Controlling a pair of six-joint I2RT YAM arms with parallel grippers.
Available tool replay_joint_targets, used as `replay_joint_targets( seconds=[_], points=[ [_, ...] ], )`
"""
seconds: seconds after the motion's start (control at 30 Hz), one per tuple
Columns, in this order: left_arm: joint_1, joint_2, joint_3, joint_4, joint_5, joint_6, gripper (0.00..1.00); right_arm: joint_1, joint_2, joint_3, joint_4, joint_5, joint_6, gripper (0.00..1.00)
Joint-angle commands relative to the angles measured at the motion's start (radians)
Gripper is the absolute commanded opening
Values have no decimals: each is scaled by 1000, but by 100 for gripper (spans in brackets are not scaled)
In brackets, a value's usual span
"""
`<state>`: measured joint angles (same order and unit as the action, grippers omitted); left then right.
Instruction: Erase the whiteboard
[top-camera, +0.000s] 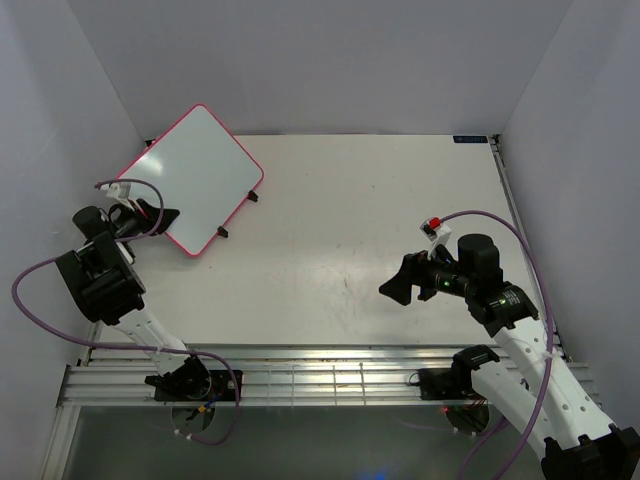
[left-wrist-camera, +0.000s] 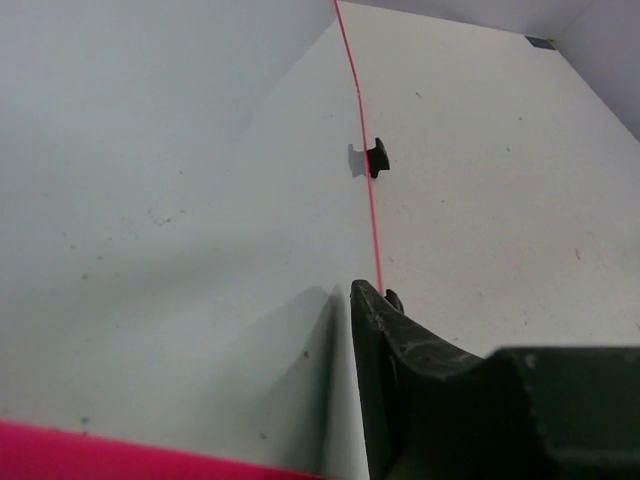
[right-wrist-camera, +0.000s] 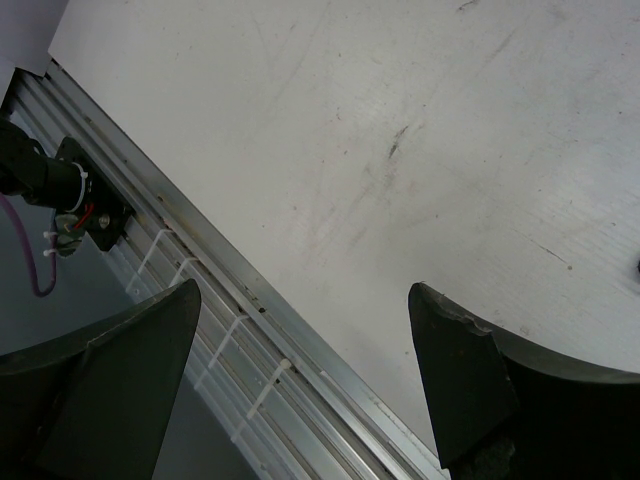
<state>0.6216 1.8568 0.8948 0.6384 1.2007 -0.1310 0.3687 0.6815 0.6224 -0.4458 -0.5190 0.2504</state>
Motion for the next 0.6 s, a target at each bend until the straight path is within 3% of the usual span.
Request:
replay_joint_targets(
  seconds=[0.0, 0.07, 0.13, 0.23, 0.3, 0.57],
  points=[
    [3, 1, 9, 33, -13, 13, 56, 6, -13, -3, 25, -6, -14, 90],
    [3, 10, 19, 33, -10, -7, 57, 6, -11, -4, 27, -7, -17, 90],
    [1, 18, 32, 35, -3, -16, 73, 7, -13, -6, 30, -9, -16, 90],
    [1, 18, 29, 37, -3, -13, 81, 7, -10, -6, 30, -9, -16, 90],
    [1, 18, 27, 38, -4, -9, 98, 7, -8, -6, 33, -10, -16, 90],
    [-3, 15, 10, 40, -30, 1, 98, 7, -10, -9, 35, -13, -19, 90]
  ],
)
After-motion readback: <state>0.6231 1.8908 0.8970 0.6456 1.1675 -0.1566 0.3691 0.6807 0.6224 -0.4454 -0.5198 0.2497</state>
